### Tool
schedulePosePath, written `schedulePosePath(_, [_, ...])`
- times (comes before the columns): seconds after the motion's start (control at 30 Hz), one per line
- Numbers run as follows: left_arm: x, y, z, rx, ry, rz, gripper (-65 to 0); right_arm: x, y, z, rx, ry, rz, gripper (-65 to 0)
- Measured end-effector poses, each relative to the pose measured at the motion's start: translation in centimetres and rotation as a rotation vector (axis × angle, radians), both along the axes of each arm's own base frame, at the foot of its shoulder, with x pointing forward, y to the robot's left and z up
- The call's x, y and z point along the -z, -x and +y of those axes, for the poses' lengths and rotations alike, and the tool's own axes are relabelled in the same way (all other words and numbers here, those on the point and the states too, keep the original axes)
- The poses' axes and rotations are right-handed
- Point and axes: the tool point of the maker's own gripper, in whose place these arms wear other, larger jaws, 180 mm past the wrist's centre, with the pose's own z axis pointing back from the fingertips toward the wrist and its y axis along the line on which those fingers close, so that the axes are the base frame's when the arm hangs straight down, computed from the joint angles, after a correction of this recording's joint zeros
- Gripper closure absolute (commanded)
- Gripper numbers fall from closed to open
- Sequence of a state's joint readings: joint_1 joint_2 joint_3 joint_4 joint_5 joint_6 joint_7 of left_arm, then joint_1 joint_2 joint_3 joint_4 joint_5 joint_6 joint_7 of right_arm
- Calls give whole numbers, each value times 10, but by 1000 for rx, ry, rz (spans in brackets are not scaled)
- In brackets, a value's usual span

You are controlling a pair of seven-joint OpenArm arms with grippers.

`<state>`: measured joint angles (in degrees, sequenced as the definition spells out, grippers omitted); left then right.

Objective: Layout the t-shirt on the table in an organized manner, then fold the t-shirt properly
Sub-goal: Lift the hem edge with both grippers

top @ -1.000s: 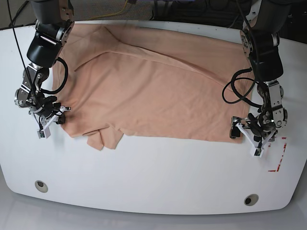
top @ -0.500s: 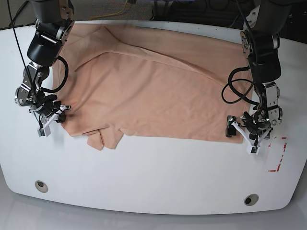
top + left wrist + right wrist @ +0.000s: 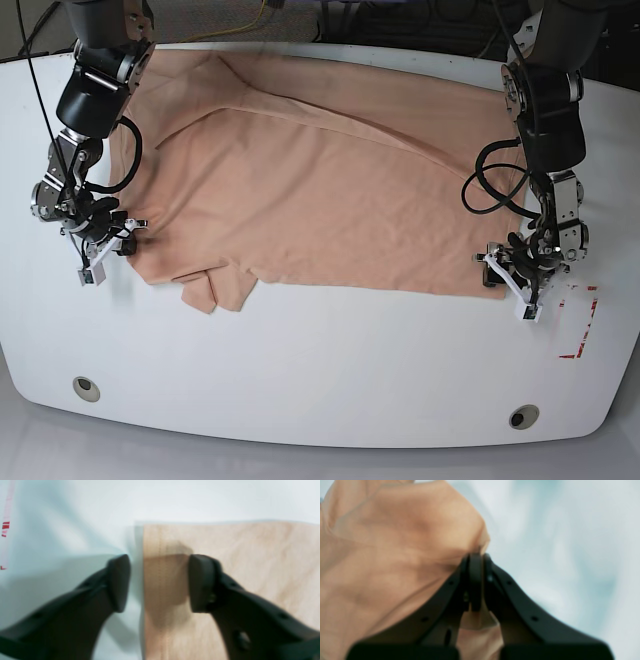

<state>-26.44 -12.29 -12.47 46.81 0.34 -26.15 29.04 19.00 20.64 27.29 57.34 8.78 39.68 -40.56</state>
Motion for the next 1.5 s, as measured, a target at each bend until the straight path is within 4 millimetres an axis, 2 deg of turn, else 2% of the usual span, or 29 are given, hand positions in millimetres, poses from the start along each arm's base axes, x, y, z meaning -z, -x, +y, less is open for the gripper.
schedulePosePath(0.23, [0,0,0,0,1,0,-14,0,0,0,0,0,0,-6])
schedulePosePath(0.63, [-2,0,-2,7,0,-2,-23,0,0,0,-1,0,1,-6])
schedulePosePath(0.77, [-14,-2,-2,17,-27,-34,-23,0,0,0,-1,2,-1,-6])
schedulePosePath(1.03, [-56,-5,-9,51,-80,-176,-23,-30,-9,6,-38,68,-59,-6])
schedulePosePath(1.2, [-68,4,-14,69,-105,-218,-23,-48,-4,6,-65,137,-52,-6])
schedulePosePath(1.27, [-67,10,-14,73,-120,-199,-23,-52,-1,4,-71,162,-46,-6])
schedulePosePath(1.5, [-74,25,-13,87,-164,-205,-23,-57,13,10,-91,209,-36,-6])
